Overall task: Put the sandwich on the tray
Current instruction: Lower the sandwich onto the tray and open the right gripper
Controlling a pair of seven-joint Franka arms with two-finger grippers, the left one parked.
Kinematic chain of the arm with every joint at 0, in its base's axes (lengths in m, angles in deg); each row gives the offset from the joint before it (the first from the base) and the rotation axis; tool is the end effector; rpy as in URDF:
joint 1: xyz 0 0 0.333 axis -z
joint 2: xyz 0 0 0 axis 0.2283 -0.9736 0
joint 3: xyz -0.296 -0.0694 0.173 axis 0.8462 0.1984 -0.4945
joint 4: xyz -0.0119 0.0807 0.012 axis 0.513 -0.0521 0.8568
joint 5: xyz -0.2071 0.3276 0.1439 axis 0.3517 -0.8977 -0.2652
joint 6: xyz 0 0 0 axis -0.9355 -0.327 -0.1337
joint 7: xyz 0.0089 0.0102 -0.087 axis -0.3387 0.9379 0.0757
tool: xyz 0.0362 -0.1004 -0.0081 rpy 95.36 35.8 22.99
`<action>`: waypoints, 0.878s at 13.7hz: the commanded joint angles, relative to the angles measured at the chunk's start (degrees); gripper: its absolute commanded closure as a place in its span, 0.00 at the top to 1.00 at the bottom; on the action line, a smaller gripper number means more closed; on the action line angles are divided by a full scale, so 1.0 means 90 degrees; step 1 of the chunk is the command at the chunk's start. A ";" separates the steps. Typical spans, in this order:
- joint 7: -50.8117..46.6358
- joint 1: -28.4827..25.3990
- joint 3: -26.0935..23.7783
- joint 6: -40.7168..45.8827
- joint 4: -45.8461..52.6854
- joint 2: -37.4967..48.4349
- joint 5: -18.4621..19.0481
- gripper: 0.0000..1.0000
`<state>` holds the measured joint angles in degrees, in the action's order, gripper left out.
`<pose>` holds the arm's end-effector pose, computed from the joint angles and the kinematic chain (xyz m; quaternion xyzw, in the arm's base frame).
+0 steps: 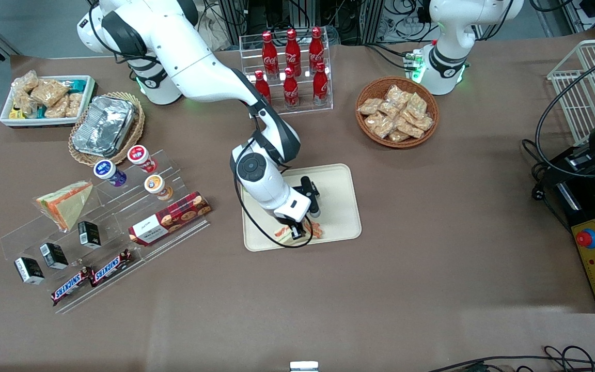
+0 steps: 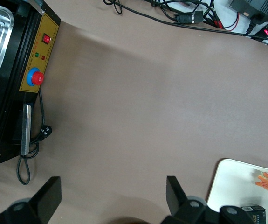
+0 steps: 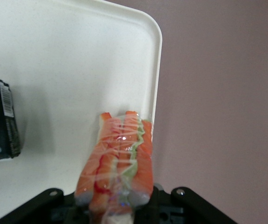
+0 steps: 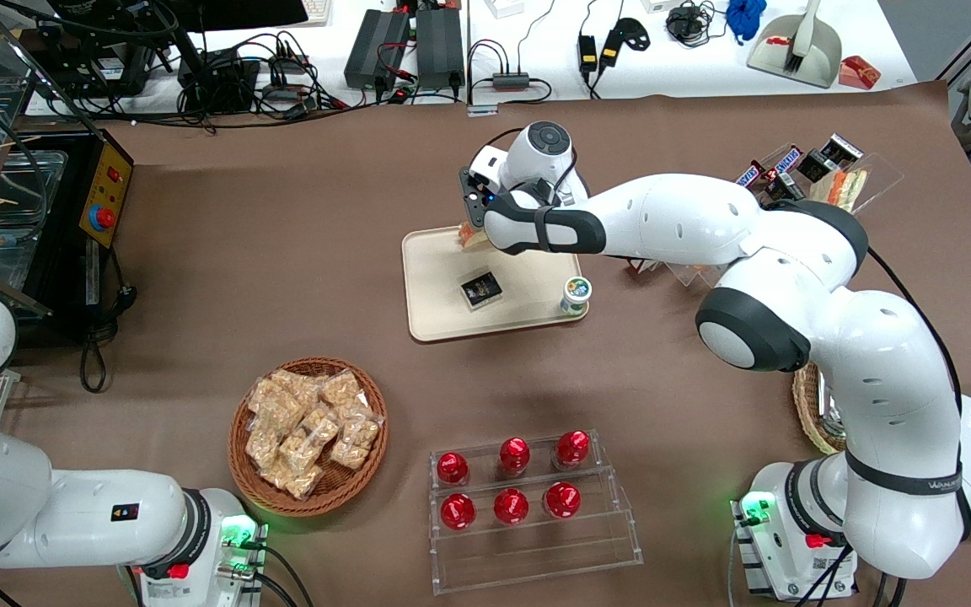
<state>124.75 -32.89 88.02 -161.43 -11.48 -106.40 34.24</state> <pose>0.6006 0.4931 0.2281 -0.6086 -0.7753 -0.1687 0.0098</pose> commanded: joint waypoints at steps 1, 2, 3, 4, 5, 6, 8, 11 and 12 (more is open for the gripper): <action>0.0022 0.0033 -0.0004 -0.0098 0.0199 -0.0148 -0.0086 0.94; 0.0022 0.0042 -0.0004 -0.0098 0.0199 -0.0139 -0.0105 0.99; 0.0013 0.0042 -0.0004 -0.0098 0.0199 -0.0139 -0.0115 1.00; 0.0003 0.0042 -0.0004 -0.0098 0.0199 -0.0129 -0.0125 0.99; 0.0003 0.0042 -0.0004 -0.0098 0.0199 -0.0129 -0.0125 1.00; 0.0003 0.0042 -0.0004 -0.0098 0.0199 -0.0110 -0.0125 0.99; 0.0003 0.0042 -0.0004 -0.0098 0.0190 -0.0109 -0.0125 0.99; -0.0317 0.0052 -0.0014 -0.0059 0.0112 -0.0022 -0.0280 0.99; -0.0706 0.0033 -0.0004 -0.0030 -0.0082 0.0133 -0.0339 1.00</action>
<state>122.10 -32.58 88.03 -161.51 -11.07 -106.38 33.45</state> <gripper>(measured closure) 0.004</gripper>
